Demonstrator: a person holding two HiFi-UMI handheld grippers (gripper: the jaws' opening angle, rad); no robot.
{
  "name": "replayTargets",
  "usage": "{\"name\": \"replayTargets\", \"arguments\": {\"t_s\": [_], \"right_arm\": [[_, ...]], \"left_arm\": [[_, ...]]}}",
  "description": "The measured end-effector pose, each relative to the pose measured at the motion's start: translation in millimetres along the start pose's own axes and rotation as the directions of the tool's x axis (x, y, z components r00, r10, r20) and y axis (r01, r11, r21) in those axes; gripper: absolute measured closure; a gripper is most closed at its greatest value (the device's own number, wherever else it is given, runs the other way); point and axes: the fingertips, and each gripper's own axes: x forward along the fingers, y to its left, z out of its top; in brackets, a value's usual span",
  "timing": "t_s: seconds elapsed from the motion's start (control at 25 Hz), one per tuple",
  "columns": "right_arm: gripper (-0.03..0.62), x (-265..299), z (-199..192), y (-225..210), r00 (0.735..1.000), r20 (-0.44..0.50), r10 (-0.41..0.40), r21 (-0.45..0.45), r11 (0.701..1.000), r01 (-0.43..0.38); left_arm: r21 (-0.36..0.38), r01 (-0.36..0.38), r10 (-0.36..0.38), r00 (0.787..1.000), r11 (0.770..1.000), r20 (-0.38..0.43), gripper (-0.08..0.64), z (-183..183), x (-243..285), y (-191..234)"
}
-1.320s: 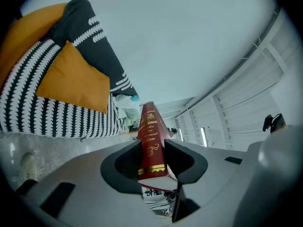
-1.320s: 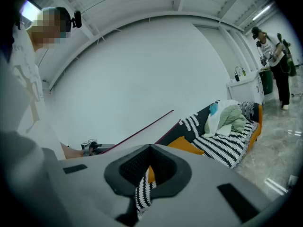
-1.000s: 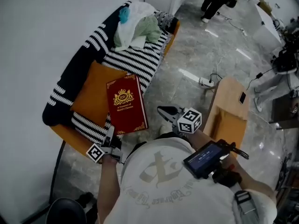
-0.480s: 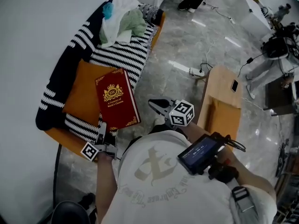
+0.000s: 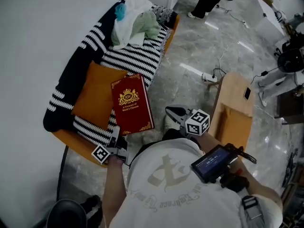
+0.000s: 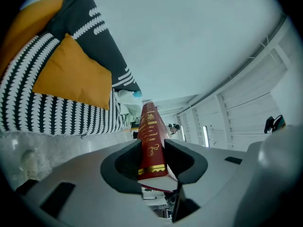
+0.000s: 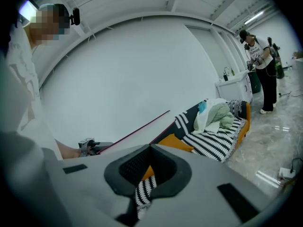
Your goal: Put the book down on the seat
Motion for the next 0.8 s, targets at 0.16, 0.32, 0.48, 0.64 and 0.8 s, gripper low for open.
{"name": "replayTargets", "arguments": {"t_s": [0.16, 0.32, 0.48, 0.64, 0.8], "right_arm": [[0.578, 1.0, 2.5, 2.4, 1.000, -0.002, 0.000, 0.003, 1.000, 0.000], [0.578, 2.4, 10.6, 8.6, 1.000, 0.004, 0.011, -0.001, 1.000, -0.011], [0.578, 6.5, 5.9, 5.0, 1.000, 0.010, 0.022, -0.014, 1.000, -0.022], [0.578, 8.8, 6.7, 6.0, 0.999, 0.013, 0.029, -0.033, 0.999, -0.029], [0.578, 16.3, 9.5, 3.7, 0.999, 0.018, 0.037, -0.065, 0.997, -0.036]], "left_arm": [[0.004, -0.007, 0.007, 1.000, 1.000, -0.003, 0.402, 2.3, 0.8, -2.6], [0.020, -0.012, 0.011, 1.000, 1.000, 0.005, 0.402, 4.1, -2.7, -8.3], [0.025, -0.007, 0.006, 1.000, 1.000, 0.017, 0.402, 1.5, -1.7, -2.8], [0.037, -0.001, 0.000, 0.999, 0.999, 0.032, 0.402, -1.4, -1.9, -5.1], [0.058, 0.004, -0.007, 0.998, 0.998, 0.056, 0.402, -3.7, 3.8, 3.3]]}}
